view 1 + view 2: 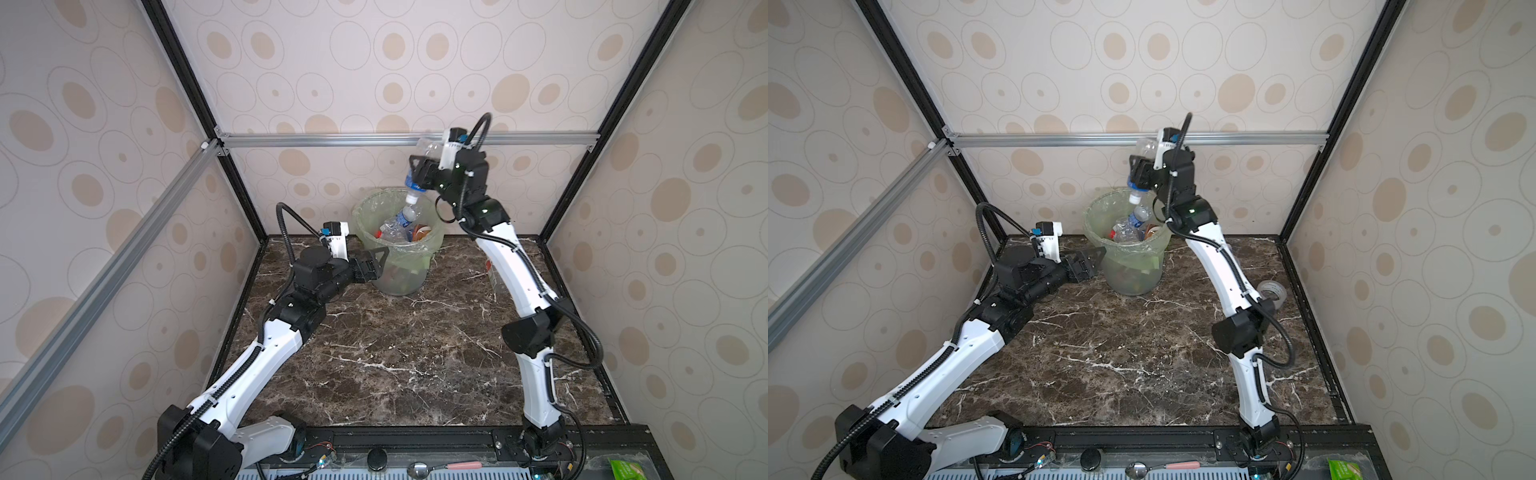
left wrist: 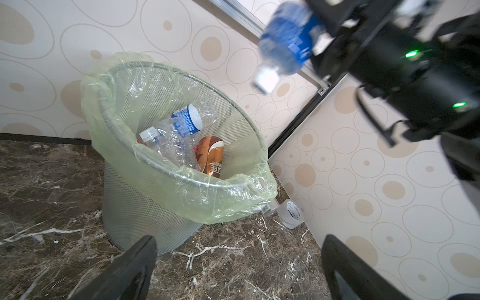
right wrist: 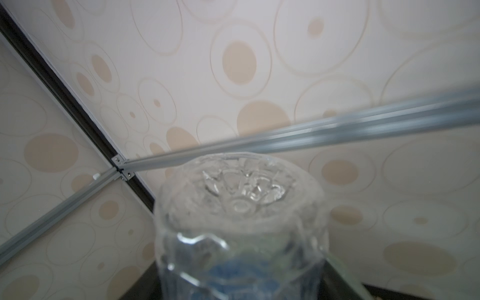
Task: Throw the plastic bottles in the bin
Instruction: 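Carry the Pocari Sweat bottle over the bin with the right gripper and release it, then move the right gripper down to the green-and-red-labelled bottle near the wall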
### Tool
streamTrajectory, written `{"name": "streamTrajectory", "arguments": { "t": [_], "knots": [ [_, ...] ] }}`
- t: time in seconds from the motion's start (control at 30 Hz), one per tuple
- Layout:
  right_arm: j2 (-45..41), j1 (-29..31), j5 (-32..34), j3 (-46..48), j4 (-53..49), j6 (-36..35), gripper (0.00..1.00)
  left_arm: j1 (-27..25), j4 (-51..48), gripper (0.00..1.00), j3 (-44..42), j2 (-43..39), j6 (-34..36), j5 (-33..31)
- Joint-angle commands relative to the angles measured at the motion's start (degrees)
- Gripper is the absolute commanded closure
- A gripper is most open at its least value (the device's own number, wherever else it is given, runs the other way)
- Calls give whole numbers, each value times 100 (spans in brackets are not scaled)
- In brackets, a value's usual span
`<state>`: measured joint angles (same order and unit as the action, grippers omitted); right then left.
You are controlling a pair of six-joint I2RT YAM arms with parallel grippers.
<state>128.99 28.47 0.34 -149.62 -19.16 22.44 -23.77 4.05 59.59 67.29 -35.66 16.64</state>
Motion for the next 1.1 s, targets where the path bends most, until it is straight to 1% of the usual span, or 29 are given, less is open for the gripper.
{"name": "streamTrajectory", "arguments": {
  "t": [0.0,0.1,0.2,0.37,0.5,0.67,0.73,0.83,0.93,1.0,1.07],
  "knots": [
    [268,48,-335,-470,-848,91,15,57,-1,1,-56,-185,-89,53],
    [-19,52,-225,-255,-710,-37,10,65,14,1,-140,-207,-105,66],
    [-368,51,-110,90,-588,-203,7,68,104,1,-231,-199,-159,93],
    [-648,46,14,218,-699,-400,5,74,174,1,-256,-159,-187,108],
    [-824,50,101,305,-739,-498,0,69,132,1,-229,-169,-148,85],
    [-1069,24,352,463,-944,-772,0,76,44,1,-224,-266,-41,-46],
    [-1281,-54,496,670,-1069,-924,0,74,28,1,-216,-312,22,-78],
    [-1783,-390,675,1366,-1210,-983,0,36,85,1,-202,-339,106,-19],
    [-2471,-948,578,2660,-996,-814,0,-108,153,1,-181,-274,196,-42],
    [-2882,-1433,460,3470,-881,-687,0,-311,157,1,-98,-170,301,-135],
    [-3169,-1794,424,4085,-853,-650,0,-541,145,1,16,-33,445,-266]
  ]
}}
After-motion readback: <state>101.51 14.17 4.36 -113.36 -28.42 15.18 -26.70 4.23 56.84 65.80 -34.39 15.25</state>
